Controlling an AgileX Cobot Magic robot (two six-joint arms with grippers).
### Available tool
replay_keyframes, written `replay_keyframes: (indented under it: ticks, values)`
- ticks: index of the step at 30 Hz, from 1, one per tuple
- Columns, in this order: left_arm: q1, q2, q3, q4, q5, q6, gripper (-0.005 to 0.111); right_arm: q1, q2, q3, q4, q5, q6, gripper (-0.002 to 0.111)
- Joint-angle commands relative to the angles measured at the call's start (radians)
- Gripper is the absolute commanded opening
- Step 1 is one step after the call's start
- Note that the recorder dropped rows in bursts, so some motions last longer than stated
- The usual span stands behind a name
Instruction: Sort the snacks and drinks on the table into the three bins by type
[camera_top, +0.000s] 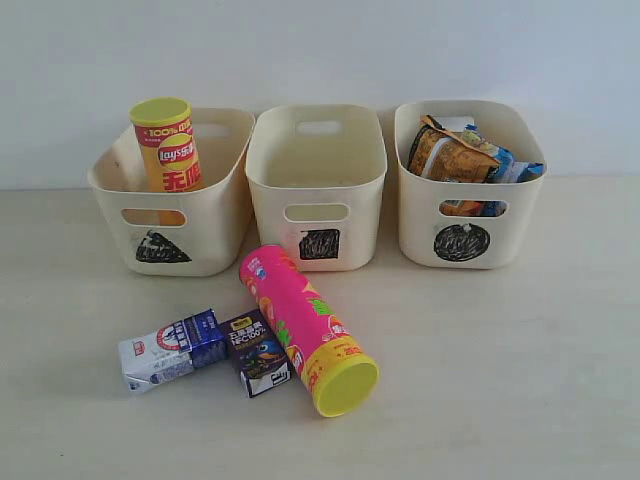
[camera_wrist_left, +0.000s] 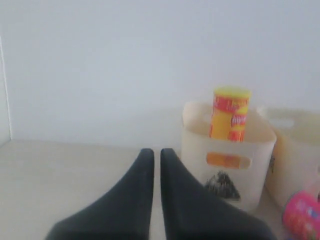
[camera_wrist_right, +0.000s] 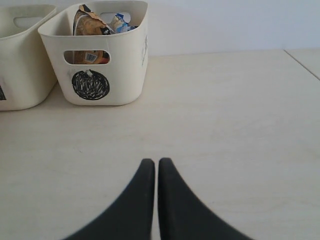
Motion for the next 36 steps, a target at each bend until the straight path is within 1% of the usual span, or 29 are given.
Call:
replay_keyframes:
  ticks: [1,4,6,8,10,12,15,17,23,24,26,29,31,33,36]
  values:
    - [0.002,-0.003,-0.003,-0.046,-0.267,-0.053,0.004,-0.002,-0.005,0.005,-0.001,-0.007,0.000,0.000]
    - [0.002,-0.003,-0.003,-0.046,-0.416,-0.208,0.004,-0.002,-0.005,0.005,-0.001,-0.007,0.000,0.000]
    - [0.002,-0.003,-0.003,-0.046,-0.492,-0.239,0.004,-0.002,-0.005,0.005,-0.001,-0.007,0.000,0.000]
    - [0.002,-0.003,-0.003,-0.046,-0.503,-0.261,0.004,-0.002,-0.005,0.005,-0.001,-0.007,0.000,0.000]
    - [0.002,-0.003,-0.003,-0.046,-0.503,-0.326,0.004,-0.002,-0.005,0.005,-0.001,-0.007,0.000,0.000]
    - [0.002,-0.003,-0.038,-0.046,-0.468,-0.369,0.004,-0.002,-0.005,0.005,-0.001,-0.007,0.000,0.000]
    - [0.002,0.035,-0.156,-0.016,-0.301,-0.348,0.004,-0.002,-0.005,0.005,-0.001,-0.007,0.000,0.000]
    - [0.002,0.080,-0.260,0.043,-0.188,-0.313,0.004,-0.002,-0.005,0.005,-0.001,-0.007,0.000,0.000]
    - [0.002,0.237,-0.541,0.211,-0.057,-0.293,0.004,-0.002,-0.005,0.005,-0.001,-0.007,0.000,0.000]
    - [0.002,0.260,-0.586,0.249,-0.019,-0.293,0.004,-0.002,-0.005,0.005,-0.001,-0.007,0.000,0.000]
    - [0.002,0.320,-0.674,0.301,0.128,-0.273,0.004,-0.002,-0.005,0.005,-0.001,-0.007,0.000,0.000]
    - [0.002,0.425,-0.782,0.299,0.390,-0.192,0.004,-0.002,-0.005,0.005,-0.001,-0.007,0.000,0.000]
    - [0.002,0.494,-0.841,0.257,0.545,-0.093,0.004,-0.002,-0.005,0.005,-0.001,-0.007,0.000,0.000]
    - [-0.002,0.565,-0.894,0.176,0.696,0.067,0.004,-0.002,-0.005,0.005,-0.001,-0.007,0.000,0.000]
    - [-0.040,0.688,-0.954,0.015,0.870,0.252,0.004,-0.002,-0.005,0.005,-0.001,-0.007,0.000,0.000]
